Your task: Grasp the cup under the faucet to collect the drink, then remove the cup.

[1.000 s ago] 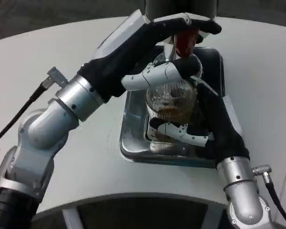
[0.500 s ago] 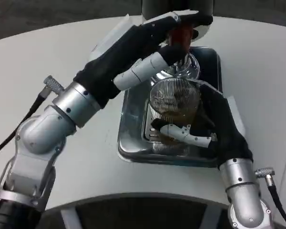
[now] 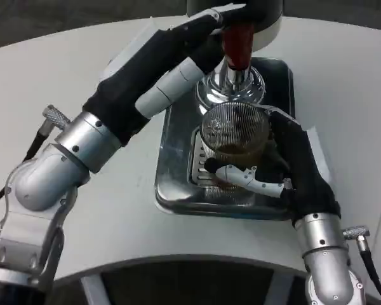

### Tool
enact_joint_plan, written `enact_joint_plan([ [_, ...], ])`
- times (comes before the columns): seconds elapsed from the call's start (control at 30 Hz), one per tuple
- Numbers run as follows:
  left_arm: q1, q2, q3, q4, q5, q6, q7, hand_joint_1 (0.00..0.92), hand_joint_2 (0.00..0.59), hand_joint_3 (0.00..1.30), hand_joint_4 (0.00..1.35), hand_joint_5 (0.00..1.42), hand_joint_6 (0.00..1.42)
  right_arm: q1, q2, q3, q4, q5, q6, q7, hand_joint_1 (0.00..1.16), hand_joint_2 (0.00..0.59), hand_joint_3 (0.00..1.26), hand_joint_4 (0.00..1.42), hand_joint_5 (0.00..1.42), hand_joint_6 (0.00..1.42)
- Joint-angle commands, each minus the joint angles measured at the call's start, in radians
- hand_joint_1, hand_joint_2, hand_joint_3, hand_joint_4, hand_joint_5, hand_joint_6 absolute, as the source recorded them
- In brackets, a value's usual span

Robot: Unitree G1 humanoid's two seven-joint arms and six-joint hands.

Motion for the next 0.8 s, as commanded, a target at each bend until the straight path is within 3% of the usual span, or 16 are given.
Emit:
enact_joint_plan([
  [0.03, 0.059, 0.014, 0.032, -0.029, -0.002, 0.033, 0.005, 0.000, 0.032, 0.25, 0.09, 0.16, 0.12, 0.018, 0.006, 0.006, -0.020, -0.009, 0.004, -0.008, 1.04, 0.149, 0.52, 0.59, 0.66, 0.58],
  [0.4, 0.094, 0.006, 0.075, -0.111, -0.087, 0.113, -0.008, 0.000, 0.029, 0.20, 0.06, 0.14, 0.09, 0.031, 0.002, 0.004, -0.045, -0.014, 0.011, -0.008, 1.04, 0.148, 0.53, 0.59, 0.67, 0.59],
  [0.8, 0.196, -0.009, 0.126, -0.291, -0.245, 0.299, -0.008, 0.000, 0.028, 0.19, 0.04, 0.13, 0.09, 0.041, -0.003, 0.002, -0.071, -0.014, 0.012, -0.010, 1.04, 0.157, 0.54, 0.60, 0.68, 0.59],
])
